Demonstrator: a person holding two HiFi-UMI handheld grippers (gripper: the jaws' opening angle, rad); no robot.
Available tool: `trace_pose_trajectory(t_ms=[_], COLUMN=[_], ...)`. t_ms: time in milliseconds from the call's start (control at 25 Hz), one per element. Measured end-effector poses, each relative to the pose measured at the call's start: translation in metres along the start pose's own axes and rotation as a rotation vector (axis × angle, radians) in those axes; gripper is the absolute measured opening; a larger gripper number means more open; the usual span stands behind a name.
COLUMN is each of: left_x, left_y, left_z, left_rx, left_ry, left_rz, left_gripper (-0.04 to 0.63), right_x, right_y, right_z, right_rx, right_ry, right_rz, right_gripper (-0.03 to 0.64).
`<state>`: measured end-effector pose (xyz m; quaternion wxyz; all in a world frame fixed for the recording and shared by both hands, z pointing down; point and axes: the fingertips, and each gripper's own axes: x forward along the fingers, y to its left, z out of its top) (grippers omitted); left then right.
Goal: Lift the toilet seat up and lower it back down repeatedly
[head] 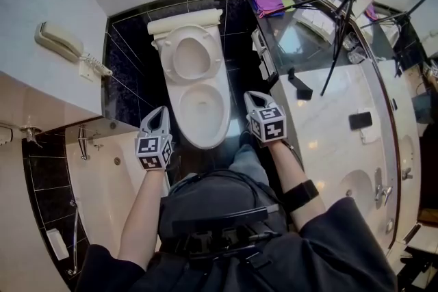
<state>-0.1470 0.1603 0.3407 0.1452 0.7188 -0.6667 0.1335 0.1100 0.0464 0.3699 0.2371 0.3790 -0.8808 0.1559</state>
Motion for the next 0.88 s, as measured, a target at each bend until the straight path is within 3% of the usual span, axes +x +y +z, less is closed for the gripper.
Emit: trace_pose_trajectory(t_ms=[880], left_x=[-0.011], left_y=[-0.004], left_z=[-0.007], left_rx=[-0.022], left_ry=[0.001], left_rz=[0.035], left_gripper=[0.0], right_x=[-0.001], right_y=[0.004], right_z=[0.001], right_rx=[-0.03], right_ry=[0.009], right_rz=[0.038], right_gripper=[0.012])
